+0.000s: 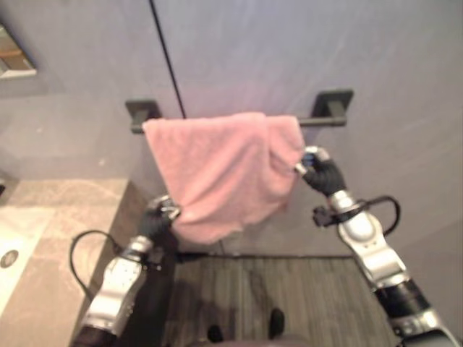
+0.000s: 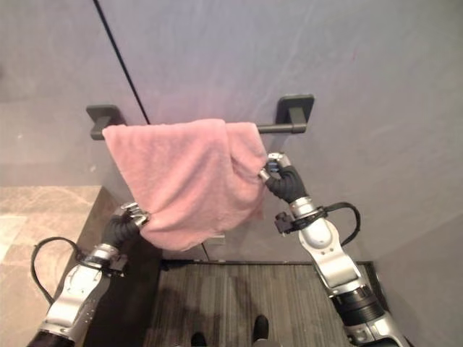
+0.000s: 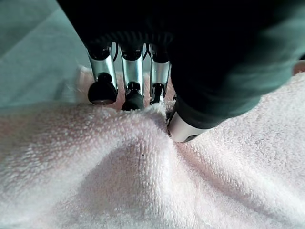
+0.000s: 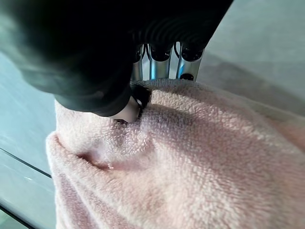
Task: Put brush and paste in cup on sink, flatten towel.
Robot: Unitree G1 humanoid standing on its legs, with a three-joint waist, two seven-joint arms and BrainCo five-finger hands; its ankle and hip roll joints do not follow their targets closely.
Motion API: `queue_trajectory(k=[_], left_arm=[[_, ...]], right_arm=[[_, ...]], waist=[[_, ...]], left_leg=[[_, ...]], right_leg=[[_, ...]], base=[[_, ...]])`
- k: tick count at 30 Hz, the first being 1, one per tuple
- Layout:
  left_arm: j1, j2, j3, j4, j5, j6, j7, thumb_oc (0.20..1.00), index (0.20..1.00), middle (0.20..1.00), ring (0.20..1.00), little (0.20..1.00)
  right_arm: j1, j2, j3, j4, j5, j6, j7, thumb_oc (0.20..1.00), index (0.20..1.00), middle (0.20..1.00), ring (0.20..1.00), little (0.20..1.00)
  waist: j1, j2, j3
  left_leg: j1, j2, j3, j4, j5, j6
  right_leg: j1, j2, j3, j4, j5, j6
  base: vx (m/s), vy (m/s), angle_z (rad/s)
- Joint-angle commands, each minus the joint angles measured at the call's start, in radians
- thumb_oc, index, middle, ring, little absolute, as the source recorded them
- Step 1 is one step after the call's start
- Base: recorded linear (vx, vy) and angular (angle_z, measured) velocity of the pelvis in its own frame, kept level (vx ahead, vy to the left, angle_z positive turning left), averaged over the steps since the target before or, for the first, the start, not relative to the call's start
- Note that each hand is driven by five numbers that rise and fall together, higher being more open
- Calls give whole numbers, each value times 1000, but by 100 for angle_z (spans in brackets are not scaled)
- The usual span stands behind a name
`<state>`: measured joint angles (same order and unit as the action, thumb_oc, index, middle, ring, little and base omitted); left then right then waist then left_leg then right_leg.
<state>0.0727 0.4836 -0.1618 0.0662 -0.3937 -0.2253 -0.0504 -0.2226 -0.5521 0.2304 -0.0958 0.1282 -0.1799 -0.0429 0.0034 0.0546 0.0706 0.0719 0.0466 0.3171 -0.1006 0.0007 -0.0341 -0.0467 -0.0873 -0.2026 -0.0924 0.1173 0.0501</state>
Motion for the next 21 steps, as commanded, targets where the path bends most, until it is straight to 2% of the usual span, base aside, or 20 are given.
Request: queue_trajectory(k=[1, 2, 3, 13, 16, 18, 21], left_arm=[[-22, 52, 2, 19, -2, -35, -19, 203, 203, 203, 203, 203], [-22, 52, 2, 19, -2, -36, -19, 325, 325, 325, 325, 325], [-25, 46, 3, 46, 33, -30, 7, 1000, 1000, 1000, 1000, 1000], [-2, -20, 77, 117, 65, -30, 81, 1000, 1000, 1000, 1000, 1000], [2, -41, 96, 191, 114, -26, 119, 1000, 1000, 1000, 1000, 1000], [0, -42, 88, 273, 195, -18, 140, 1000, 1000, 1000, 1000, 1000], [1, -51, 82, 350, 210, -12, 144, 1000, 1000, 1000, 1000, 1000]], right_arm=[[-43, 13, -11, 5, 31, -42, -1, 200, 200, 200, 200, 200], [-43, 13, -11, 6, 31, -42, -1, 200, 200, 200, 200, 200], [-55, 19, 4, 35, 22, -35, -9, 1000, 1000, 1000, 1000, 1000], [-44, 13, -18, 44, -7, -32, -39, 1000, 1000, 1000, 1000, 1000], [-13, 7, -43, 71, -30, -29, -58, 1000, 1000, 1000, 1000, 1000], [32, -1, -79, 103, -34, -32, -71, 1000, 1000, 1000, 1000, 1000], [72, 0, -100, 142, -28, -34, -76, 1000, 1000, 1000, 1000, 1000]], waist=[[1, -40, -25], [1, -40, -25], [1, -35, -30], [8, -28, -43], [7, -29, -45], [-1, -27, -46], [-6, -26, -47]], left_leg=[[42, 23, -13, 13, -55, -7], [42, 23, -13, 13, -55, -7], [44, 29, -10, 13, -46, -13], [45, 44, 0, 13, -28, -26], [47, 47, 1, 13, -25, -29], [50, 50, 4, 13, -24, -31], [53, 52, 8, 13, -22, -33]], right_leg=[[71, -55, 0, 5, -54, 60], [71, -55, 0, 5, -54, 60], [73, -49, 1, 5, -57, 54], [75, -41, 0, 5, -67, 45], [78, -38, -3, 5, -69, 43], [80, -35, -3, 5, -71, 42], [81, -34, -2, 5, -72, 43]], base=[[-28, -71, 1], [-60, -120, 1], [-67, -117, 2], [-22, -45, 0], [-2, -23, 0], [4, -18, 1], [3, -11, 0]])
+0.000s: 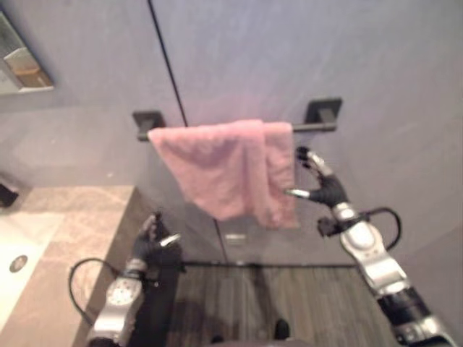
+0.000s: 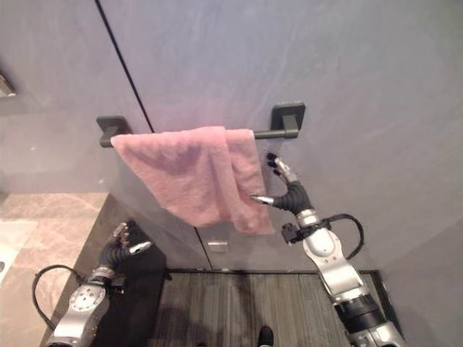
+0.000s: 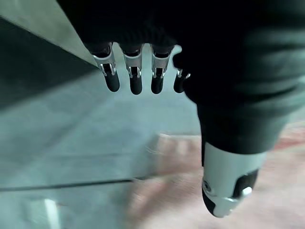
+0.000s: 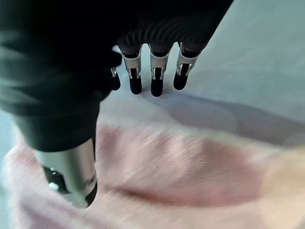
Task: Put brush and paste in cup on sink, flatten towel.
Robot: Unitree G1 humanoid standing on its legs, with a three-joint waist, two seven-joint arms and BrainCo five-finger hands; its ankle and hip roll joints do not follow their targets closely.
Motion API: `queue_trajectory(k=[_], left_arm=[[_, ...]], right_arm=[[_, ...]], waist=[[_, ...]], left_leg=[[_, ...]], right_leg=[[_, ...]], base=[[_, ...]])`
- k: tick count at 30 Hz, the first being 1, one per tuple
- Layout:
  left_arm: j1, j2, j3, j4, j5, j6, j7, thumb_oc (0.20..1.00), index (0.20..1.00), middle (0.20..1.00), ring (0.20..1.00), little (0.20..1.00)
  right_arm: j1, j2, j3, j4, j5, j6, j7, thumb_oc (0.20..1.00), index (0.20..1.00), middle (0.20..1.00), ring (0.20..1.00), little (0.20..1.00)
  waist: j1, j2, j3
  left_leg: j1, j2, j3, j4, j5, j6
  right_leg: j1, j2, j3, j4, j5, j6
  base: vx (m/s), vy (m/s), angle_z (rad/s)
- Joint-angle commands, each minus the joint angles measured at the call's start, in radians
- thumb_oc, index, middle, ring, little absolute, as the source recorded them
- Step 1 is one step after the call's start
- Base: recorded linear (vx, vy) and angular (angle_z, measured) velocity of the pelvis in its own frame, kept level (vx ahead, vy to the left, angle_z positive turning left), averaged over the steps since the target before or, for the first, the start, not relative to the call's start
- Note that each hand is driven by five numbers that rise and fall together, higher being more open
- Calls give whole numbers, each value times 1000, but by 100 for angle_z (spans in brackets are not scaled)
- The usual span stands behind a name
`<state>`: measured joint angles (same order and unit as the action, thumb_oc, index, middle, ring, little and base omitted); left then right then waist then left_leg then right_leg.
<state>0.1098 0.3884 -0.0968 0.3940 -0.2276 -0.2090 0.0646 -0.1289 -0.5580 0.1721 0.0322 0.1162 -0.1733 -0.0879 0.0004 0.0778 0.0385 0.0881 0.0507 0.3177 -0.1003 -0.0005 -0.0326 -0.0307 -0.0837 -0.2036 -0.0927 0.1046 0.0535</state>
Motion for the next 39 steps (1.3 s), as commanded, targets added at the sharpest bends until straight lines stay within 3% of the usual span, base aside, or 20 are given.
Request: queue_trajectory(k=[1, 3, 6, 7, 12, 19, 20, 21, 27, 39], left_arm=[[-42, 24, 13, 116, 42, -18, 33, 1000, 1000, 1000, 1000, 1000], [-46, 13, 7, 175, 51, -12, 37, 1000, 1000, 1000, 1000, 1000], [-80, -61, -8, 481, 88, 34, 55, 1000, 1000, 1000, 1000, 1000], [-80, -61, -8, 482, 88, 34, 55, 1000, 1000, 1000, 1000, 1000], [-121, -121, -9, 754, 93, 71, 50, 1000, 1000, 1000, 1000, 1000], [-135, -158, -32, 974, 188, 134, 31, 1000, 1000, 1000, 1000, 1000], [-135, -158, -32, 974, 188, 134, 31, 1000, 1000, 1000, 1000, 1000], [-134, -159, -27, 1014, 205, 150, 37, 1000, 1000, 1000, 1000, 1000], [-109, -174, 4, 1016, 170, 145, 32, 1000, 1000, 1000, 1000, 1000], [-111, -187, -30, 970, 148, 128, 30, 1000, 1000, 1000, 1000, 1000]], right_arm=[[14, -1, -52, 67, -42, -39, -42, 1000, 1000, 1000, 1000, 1000], [36, -6, -56, 103, -60, -34, -48, 1000, 1000, 1000, 1000, 1000], [102, 13, -45, 378, -109, 5, -76, 1000, 1000, 1000, 1000, 1000], [101, 13, -45, 379, -109, 4, -77, 1000, 1000, 1000, 1000, 1000], [71, 40, 32, 741, -128, 53, -63, 1000, 1000, 1000, 1000, 1000], [19, 169, 61, 1296, -93, 114, -4, 1000, 1000, 1000, 1000, 1000], [19, 169, 61, 1297, -93, 114, -4, 1000, 1000, 1000, 1000, 1000], [18, 193, 59, 1390, -126, 145, 7, 1000, 1000, 1000, 1000, 1000], [74, 220, 53, 1365, -98, 133, 26, 1000, 1000, 1000, 1000, 1000], [66, 213, 69, 1322, -80, 116, 27, 1000, 1000, 1000, 1000, 1000]], waist=[[-9, -48, -15], [-13, -47, -16], [-34, -46, -17], [-33, -47, -18], [-42, -51, -21], [-32, -57, -33], [-32, -57, -34], [-26, -58, -37], [-22, -61, -41], [-23, -54, -34]], left_leg=[[37, 47, 9, 13, -20, -35], [37, 47, 12, 13, -19, -36], [42, 47, 21, 13, -21, -39], [40, 47, 22, 13, -20, -39], [42, 48, 30, 13, -23, -42], [42, 48, 23, 13, -24, -44], [40, 47, 23, 13, -24, -44], [40, 48, 17, 13, -24, -43], [30, 46, 0, 13, -20, -44], [23, 45, -4, 13, -20, -42]], right_leg=[[63, -37, 2, 5, -59, 39], [62, -36, 5, 5, -59, 39], [61, -33, 13, 5, -57, 39], [59, -33, 14, 5, -56, 38], [54, -29, 25, 5, -54, 36], [57, -26, 20, 5, -57, 34], [55, -26, 20, 5, -56, 34], [59, -27, 17, 5, -57, 33], [59, -28, 6, 5, -56, 32], [53, -30, 2, 5, -52, 34]], base=[[2, -12, -5], [1, -6, -2], [2, -2, -1], [4, -7, -6], [1, -7, -11], [-3, -6, -2], [0, 0, 0], [0, 0, 0], [-1, -2, 1], [-1, -1, 0]])
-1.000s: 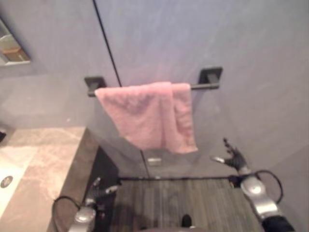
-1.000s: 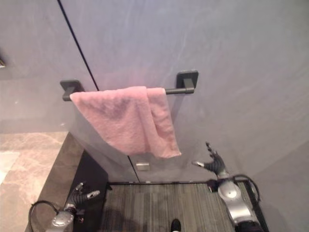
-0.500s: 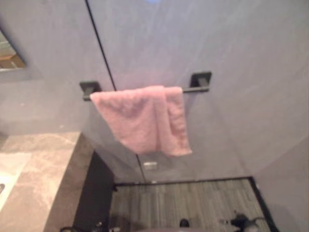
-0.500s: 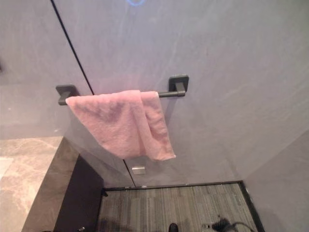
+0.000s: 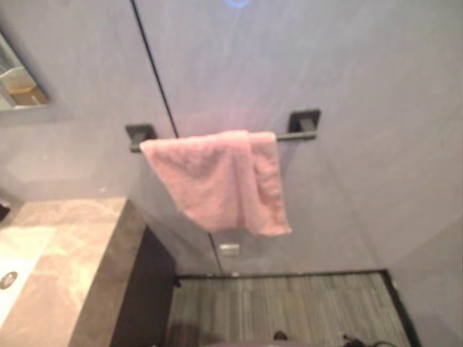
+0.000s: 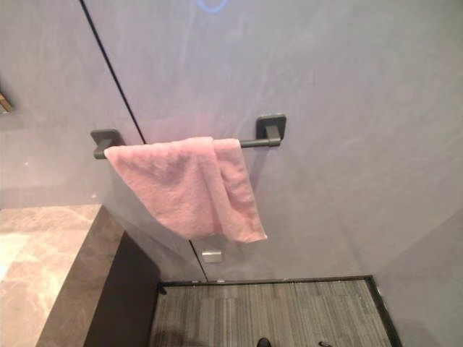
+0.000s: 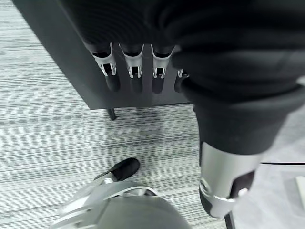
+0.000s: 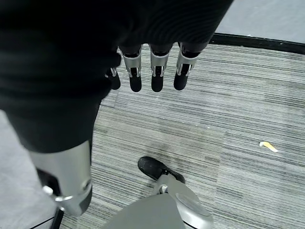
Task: Put brush and paste in cup on sink, flatten towel.
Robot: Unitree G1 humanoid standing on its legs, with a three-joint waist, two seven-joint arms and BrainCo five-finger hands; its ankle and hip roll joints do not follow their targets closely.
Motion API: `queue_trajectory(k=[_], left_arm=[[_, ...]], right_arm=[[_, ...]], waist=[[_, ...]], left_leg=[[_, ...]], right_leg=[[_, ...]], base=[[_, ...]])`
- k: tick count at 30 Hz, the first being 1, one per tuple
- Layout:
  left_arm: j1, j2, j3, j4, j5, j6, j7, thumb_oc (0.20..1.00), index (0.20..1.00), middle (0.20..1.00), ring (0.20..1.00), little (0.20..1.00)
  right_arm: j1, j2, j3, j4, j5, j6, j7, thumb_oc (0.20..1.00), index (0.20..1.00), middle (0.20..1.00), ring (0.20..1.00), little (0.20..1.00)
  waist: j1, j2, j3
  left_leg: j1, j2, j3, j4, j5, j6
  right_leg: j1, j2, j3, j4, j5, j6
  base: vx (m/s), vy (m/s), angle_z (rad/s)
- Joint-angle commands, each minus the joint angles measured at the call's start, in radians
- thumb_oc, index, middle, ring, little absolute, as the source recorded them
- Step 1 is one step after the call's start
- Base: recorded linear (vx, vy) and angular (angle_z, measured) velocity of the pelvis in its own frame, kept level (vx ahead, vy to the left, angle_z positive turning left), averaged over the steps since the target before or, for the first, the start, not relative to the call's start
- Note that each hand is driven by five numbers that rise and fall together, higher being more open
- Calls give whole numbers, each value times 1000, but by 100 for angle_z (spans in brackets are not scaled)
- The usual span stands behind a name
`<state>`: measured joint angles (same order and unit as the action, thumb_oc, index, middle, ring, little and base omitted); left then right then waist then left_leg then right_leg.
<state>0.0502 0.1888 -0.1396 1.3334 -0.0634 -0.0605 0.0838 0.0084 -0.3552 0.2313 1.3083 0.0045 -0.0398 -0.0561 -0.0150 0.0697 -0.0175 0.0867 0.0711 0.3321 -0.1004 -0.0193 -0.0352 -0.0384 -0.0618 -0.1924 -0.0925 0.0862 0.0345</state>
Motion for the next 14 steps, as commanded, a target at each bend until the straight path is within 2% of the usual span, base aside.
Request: queue_trajectory(k=[1, 6, 14], left_arm=[[-53, 12, 9, 27, -16, -22, 10, 1000, 1000, 1000, 1000, 1000], [-57, 12, -8, 15, -7, -25, 6, 1000, 1000, 1000, 1000, 1000], [-55, 17, -29, -48, -6, -66, 31, 1000, 1000, 1000, 1000, 1000]], right_arm=[[-73, 8, 10, 46, 30, -17, -3, 1000, 1000, 1000, 1000, 1000], [-75, 3, 24, 43, 13, -20, 0, 1000, 1000, 1000, 1000, 1000], [-55, -5, 30, -72, 60, -71, -13, 1000, 1000, 1000, 1000, 1000]], waist=[[-8, -45, 23], [-9, -46, 27], [-14, -50, 40]], left_leg=[[24, 25, -18, 13, -1, -40], [29, 23, -21, 13, -4, -36], [19, 14, -19, 13, -7, -30]], right_leg=[[61, -52, -11, 5, -33, 53], [66, -53, -12, 5, -31, 53], [48, -61, 1, 5, -17, 61]], base=[[0, 0, 0], [-9, 9, 3], [-36, 21, 1]])
